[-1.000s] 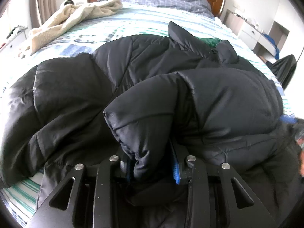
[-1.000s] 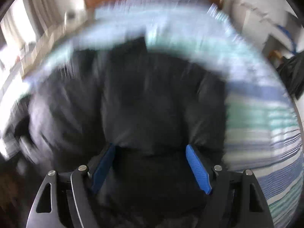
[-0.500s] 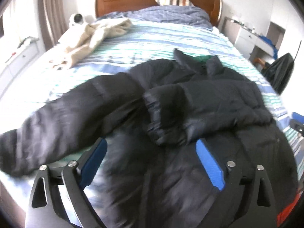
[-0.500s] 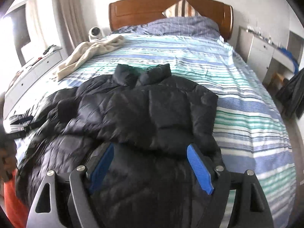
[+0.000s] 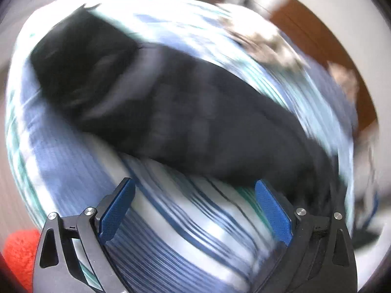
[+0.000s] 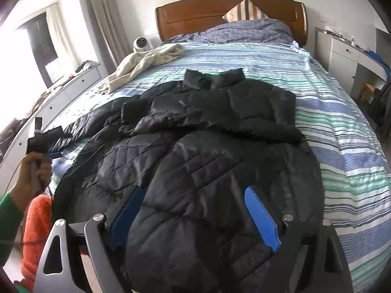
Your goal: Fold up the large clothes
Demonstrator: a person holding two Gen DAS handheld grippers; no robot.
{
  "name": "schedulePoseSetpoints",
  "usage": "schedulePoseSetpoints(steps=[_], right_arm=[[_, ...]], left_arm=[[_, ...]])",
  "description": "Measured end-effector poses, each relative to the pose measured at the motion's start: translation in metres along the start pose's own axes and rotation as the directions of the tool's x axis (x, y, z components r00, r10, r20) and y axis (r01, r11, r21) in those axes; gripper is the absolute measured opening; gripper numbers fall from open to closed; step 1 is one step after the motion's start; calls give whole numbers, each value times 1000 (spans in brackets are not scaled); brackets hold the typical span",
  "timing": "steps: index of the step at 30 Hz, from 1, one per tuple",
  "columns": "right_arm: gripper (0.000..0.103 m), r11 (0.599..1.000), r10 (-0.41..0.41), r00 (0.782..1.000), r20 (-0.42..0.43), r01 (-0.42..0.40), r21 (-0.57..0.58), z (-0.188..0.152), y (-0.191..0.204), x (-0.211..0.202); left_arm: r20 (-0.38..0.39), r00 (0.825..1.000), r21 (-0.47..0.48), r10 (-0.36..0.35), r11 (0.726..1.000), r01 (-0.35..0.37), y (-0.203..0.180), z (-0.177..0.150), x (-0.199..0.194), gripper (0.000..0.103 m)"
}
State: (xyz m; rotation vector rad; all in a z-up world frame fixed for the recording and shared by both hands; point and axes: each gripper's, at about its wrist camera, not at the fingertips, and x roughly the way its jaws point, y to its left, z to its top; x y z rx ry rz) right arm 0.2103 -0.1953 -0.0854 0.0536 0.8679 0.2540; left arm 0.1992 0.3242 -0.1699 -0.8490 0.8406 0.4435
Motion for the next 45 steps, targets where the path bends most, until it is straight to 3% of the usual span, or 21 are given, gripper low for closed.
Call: schedulePoseSetpoints(steps=[3,7,8,9,11,13,17,19,21,23,26,28,30,32,34,35,39,40,42,44,45], right_arm=[[88,1000,18,1000,-12,-18,-13,1,10,4],[88,998,59,998,-33,-59,8,-2,22,12],[88,997,74,996,-41,-74,19,-4,25,15],[88,996,91,995,-46,-89,31,-6,29,17],[88,993,113,992,-51,-111,43,-9,34,18],[88,990,129,990,-54,-126,56,-16,38,20],[88,989,136,987,-81,-131,63,-30,42,25],[88,989,140,987,-80,-135,67,-33,42,23],[88,988,141,988,-67,-136,74,-34,40,18],[88,987,140,989,-43,-136,85,-33,36,12],[88,984,137,991,-7,-135,113,-33,27,2],[88,983,133,991,6,-133,129,-33,21,-2],[88,981,122,992,21,-124,148,-35,12,-8],[88,980,110,993,29,-114,164,-39,3,-14],[88,978,98,995,34,-102,183,-44,-6,-18],[88,976,90,995,35,-95,194,-48,-11,-20],[88,968,62,998,29,-67,242,-60,-30,-26],[88,965,59,998,27,-64,253,-63,-34,-27],[88,960,59,998,27,-64,272,-64,-42,-29],[88,957,65,997,32,-71,280,-59,-49,-29],[88,952,75,996,52,-87,293,-51,-57,-31]], left_arm=[[57,998,-128,1,992,6,25,20,5,99],[104,989,-168,100,982,-82,29,53,15,98],[111,988,-180,109,980,-87,28,55,19,93],[127,983,-199,135,974,-108,31,59,22,85],[139,974,-186,180,971,-153,31,64,25,24],[138,980,-147,143,982,-123,29,66,23,7],[223,967,5,120,992,-124,-16,69,-6,4],[285,956,108,65,989,-99,-56,70,-28,4],[329,944,210,7,974,-81,-95,69,-44,4],[378,923,353,-74,933,-70,-146,57,-68,4],[382,900,558,-210,828,-44,-223,19,-91,4],[359,886,696,-295,717,-43,-275,-23,-98,4],[311,885,795,-348,606,-41,-312,-64,-95,4],[250,894,872,-372,487,-42,-339,-109,-85,4],[188,914,932,-359,358,-51,-359,-158,-64,5],[160,925,950,-345,309,-49,-366,-176,-51,5],[40,976,995,-212,95,-20,-371,-254,0,12],[29,986,999,-166,39,-23,-369,-272,11,20],[64,988,997,-142,-35,-70,-360,-298,18,50],[111,974,990,-196,-67,-126,-347,-315,3,83],[111,969,989,-220,-72,-129,-339,-318,-6,87]])
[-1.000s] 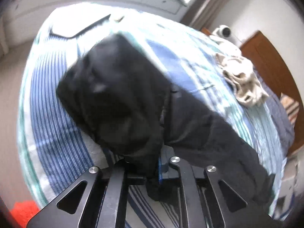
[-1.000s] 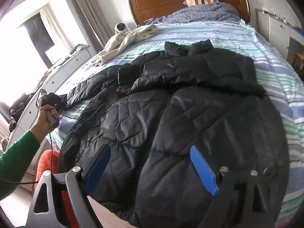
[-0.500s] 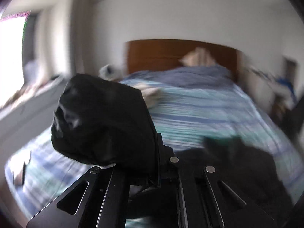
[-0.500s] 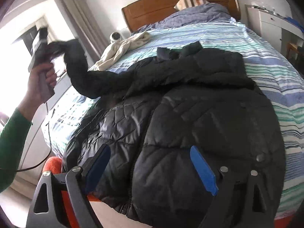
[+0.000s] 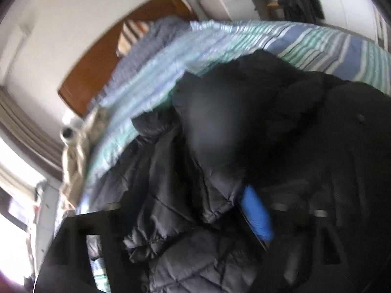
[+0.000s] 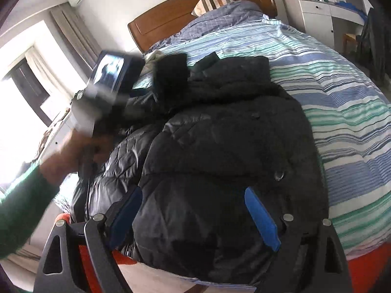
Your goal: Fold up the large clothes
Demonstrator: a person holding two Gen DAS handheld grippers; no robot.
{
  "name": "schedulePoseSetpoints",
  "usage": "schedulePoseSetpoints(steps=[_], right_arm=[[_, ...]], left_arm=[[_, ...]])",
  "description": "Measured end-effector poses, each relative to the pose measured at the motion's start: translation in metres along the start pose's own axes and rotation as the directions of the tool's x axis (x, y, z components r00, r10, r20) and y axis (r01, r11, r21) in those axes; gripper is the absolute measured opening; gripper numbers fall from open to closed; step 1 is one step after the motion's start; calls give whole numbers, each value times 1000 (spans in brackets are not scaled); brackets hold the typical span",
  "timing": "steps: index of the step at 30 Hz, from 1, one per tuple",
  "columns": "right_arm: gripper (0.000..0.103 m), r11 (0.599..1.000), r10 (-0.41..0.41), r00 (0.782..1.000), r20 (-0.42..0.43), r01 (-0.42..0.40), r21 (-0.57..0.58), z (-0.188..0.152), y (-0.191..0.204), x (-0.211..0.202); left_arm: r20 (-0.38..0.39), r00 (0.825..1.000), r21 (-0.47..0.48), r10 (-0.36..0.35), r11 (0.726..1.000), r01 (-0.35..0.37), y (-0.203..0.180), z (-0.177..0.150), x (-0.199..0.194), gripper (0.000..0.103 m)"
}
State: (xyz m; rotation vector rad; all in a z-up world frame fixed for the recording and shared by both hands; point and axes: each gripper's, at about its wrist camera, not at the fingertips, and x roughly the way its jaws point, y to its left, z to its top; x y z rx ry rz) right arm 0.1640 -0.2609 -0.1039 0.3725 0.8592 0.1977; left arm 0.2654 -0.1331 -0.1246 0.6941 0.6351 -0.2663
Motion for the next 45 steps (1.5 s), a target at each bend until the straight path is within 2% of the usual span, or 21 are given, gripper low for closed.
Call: schedulePoseSetpoints(steps=[5,8,11,14,15,16,17,18,19,21,23,25,27,29,32,34,35,38,40,42,45], right_arm=[[88,987,91,992,86,-101,121,60,-31,12],[88,975,119,992,44,-126,181,98,-46,54],[88,947,180,984,-16,-169,273,128,-51,109],[88,925,220,969,-115,-169,340,139,-41,170],[82,930,229,962,-146,-172,324,140,-34,185],[68,945,217,961,-174,-162,285,141,-23,195],[35,979,130,974,-187,-96,181,148,-6,199],[23,989,106,982,-159,-88,118,156,4,194],[19,992,107,987,-120,-98,78,165,10,184],[15,998,56,998,-40,-56,19,186,12,159],[15,1000,-21,1000,23,21,-7,204,1,140],[15,995,-97,995,35,97,-6,214,-14,135],[15,974,-222,975,10,222,-42,211,-34,149],[16,964,-262,963,-66,258,-61,194,-50,171],[31,960,-275,954,-118,266,-90,175,-53,190],[61,951,-296,948,-113,282,-127,173,-46,183],[77,945,-304,950,-74,291,-147,175,-37,171],[77,927,-300,951,75,309,-213,183,-13,133],[77,927,-255,959,124,278,-251,188,2,125],[77,930,-191,974,119,219,-295,196,17,135],[76,934,-203,979,23,201,-297,197,13,182]], left_arm=[[27,998,-93,-52,994,55,25,-40,-53,93],[9,998,-207,-56,977,57,59,-69,-68,96],[-37,999,-330,-34,944,20,93,-101,-72,96],[-85,995,-467,-53,884,7,122,-131,-66,96],[-98,993,-509,-71,861,12,131,-139,-62,96],[-113,990,-545,-82,838,8,138,-147,-58,96],[-124,989,-569,-84,822,-1,142,-153,-56,96],[-132,988,-592,-81,806,-13,147,-160,-56,96],[-136,988,-612,-76,791,-24,151,-166,-57,96],[-135,988,-647,-70,762,-34,158,-176,-58,96],[-131,988,-677,-79,736,-31,160,-183,-56,96],[-128,987,-698,-98,716,-19,163,-186,-52,96],[-132,984,-705,-117,709,-11,162,-185,-44,96],[-137,981,-706,-134,708,-2,160,-178,-37,96],[-123,977,-700,-175,713,39,163,-161,-28,96],[-105,982,-682,-160,730,46,171,-142,-25,96],[-93,985,-677,-148,735,46,176,-134,-25,96],[-35,992,-661,-118,748,66,191,-102,-14,96],[-11,993,-647,-115,758,81,197,-80,9,96],[-16,989,-631,-144,769,102,195,-64,40,96],[-87,985,-609,-146,791,63,181,-57,92,96]])
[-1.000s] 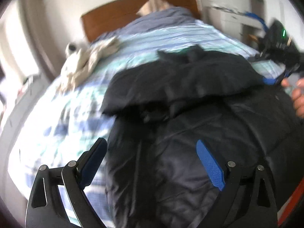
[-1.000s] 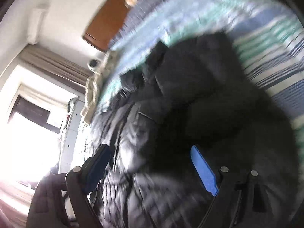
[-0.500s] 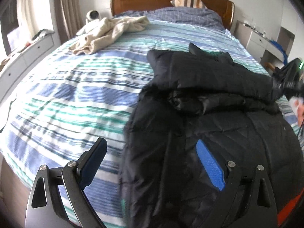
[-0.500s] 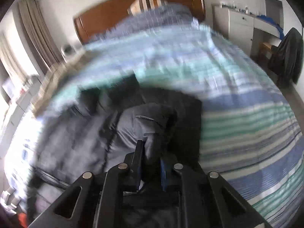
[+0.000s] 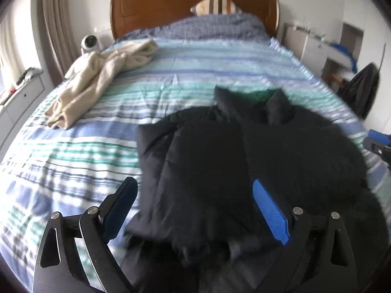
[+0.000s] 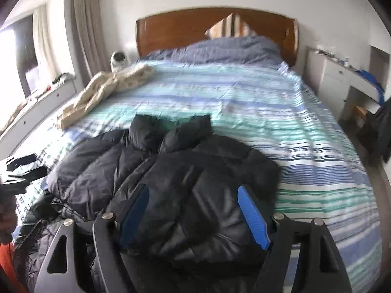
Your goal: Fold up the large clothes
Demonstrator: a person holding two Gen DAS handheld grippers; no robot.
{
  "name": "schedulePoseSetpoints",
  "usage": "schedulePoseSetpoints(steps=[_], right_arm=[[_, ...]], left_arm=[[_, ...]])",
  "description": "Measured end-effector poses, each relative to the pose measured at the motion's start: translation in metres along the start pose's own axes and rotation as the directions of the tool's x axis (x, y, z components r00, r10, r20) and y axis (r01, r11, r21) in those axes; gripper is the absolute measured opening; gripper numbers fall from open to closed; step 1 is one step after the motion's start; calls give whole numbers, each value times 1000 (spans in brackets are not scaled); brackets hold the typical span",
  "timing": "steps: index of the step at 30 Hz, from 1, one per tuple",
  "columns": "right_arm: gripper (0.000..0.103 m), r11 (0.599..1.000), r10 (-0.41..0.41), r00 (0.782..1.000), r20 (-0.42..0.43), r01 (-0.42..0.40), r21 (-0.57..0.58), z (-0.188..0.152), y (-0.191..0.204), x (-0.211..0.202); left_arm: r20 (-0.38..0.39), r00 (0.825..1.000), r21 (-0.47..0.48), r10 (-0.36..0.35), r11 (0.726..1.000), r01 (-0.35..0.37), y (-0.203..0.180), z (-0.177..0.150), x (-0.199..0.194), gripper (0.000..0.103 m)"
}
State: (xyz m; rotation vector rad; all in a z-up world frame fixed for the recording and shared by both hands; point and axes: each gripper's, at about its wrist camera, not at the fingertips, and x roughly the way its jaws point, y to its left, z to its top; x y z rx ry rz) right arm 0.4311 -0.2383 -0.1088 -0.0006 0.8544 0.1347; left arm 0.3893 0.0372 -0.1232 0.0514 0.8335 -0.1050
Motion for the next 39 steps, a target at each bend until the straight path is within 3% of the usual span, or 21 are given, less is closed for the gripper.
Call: schedulePoseSetpoints(steps=[3,4,7,14,16,20,22,27,29,31,39], right_arm=[[75,999,9,984,-177,-1,44,-18,-13,60],[75,998,29,981,-190,-17,61,-24,-17,69],[75,996,42,982,-186,-26,87,-31,-20,77],[75,996,39,987,-158,-26,87,-43,-21,75],[75,995,40,989,-144,-27,91,-46,-22,74],[76,995,39,990,-134,-27,92,-48,-21,72],[76,995,40,991,-129,-28,94,-48,-20,74],[76,994,46,992,-114,-34,102,-51,-22,73],[76,994,48,994,-101,-37,106,-52,-22,72],[76,994,47,995,-90,-38,104,-53,-22,72],[77,994,45,997,-62,-38,99,-56,-22,73]], left_arm=[[-114,993,-2,25,1000,-25,2,-16,50,97],[-127,992,-37,-6,999,2,8,-27,63,101],[-147,985,-154,-93,986,70,26,-38,77,102],[-181,981,-106,-69,993,50,22,-26,62,99],[-144,988,-104,-52,994,37,22,-16,43,96],[-59,994,-137,-91,987,82,22,13,28,98],[-57,993,-144,-107,985,98,19,31,40,98],[-93,995,-139,-26,990,13,22,48,98,98],[-114,993,-174,-18,985,-3,27,46,118,102],[-158,986,-257,-61,966,19,42,40,140,102],[-147,988,-256,-46,967,7,40,29,152,103]])
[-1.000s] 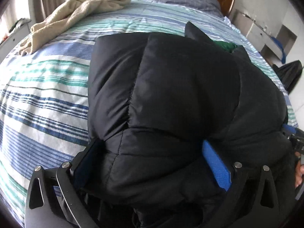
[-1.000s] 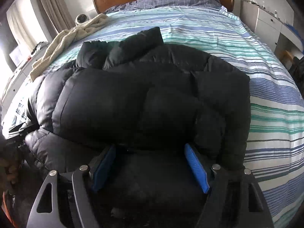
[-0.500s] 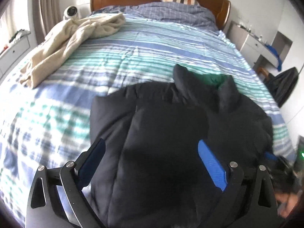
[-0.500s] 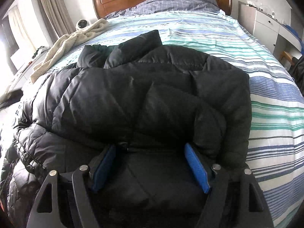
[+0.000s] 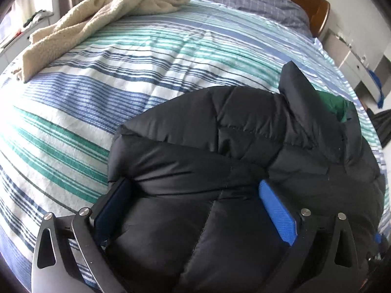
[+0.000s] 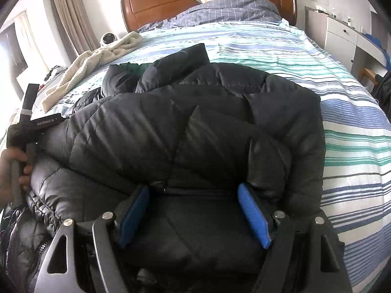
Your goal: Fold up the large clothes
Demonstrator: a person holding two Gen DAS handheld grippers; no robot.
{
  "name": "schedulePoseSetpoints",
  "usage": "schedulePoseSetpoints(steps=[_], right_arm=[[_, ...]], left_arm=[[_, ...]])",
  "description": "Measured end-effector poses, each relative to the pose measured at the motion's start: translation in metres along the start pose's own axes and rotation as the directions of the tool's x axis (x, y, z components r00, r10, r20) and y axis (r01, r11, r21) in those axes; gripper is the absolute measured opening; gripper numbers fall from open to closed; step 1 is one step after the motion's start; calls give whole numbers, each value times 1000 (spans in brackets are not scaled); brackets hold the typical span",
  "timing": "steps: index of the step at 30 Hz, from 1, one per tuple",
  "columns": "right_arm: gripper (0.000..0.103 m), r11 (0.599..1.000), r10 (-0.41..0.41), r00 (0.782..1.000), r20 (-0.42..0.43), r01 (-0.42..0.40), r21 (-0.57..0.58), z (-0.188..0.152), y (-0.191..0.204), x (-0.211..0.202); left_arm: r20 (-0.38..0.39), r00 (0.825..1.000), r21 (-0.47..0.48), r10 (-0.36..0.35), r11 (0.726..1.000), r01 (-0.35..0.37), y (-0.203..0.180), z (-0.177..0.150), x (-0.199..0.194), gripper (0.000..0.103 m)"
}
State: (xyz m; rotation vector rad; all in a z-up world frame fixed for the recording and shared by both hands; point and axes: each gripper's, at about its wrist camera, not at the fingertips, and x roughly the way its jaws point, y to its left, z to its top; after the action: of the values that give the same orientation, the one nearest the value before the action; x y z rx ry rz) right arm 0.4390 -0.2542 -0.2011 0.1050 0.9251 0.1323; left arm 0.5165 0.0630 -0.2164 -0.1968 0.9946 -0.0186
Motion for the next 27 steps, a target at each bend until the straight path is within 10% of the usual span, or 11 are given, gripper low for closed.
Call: schedulePoseSetpoints(steps=[10,18,27], right_arm=[[77,1000,-18,1000,-2,18,-9,0,3,0],[77,999,-32,999,-23,31,-38,8,6,-9],[83,992,9,986,169,13,-128,2,29,-161]], left_arm=[[4,999,42,42,998,-42,-5,0,-22,101],[203,979,146,26,988,-56,13,-37,-175,101],[335,931,412,149,865,-286,45,-93,-308,102]])
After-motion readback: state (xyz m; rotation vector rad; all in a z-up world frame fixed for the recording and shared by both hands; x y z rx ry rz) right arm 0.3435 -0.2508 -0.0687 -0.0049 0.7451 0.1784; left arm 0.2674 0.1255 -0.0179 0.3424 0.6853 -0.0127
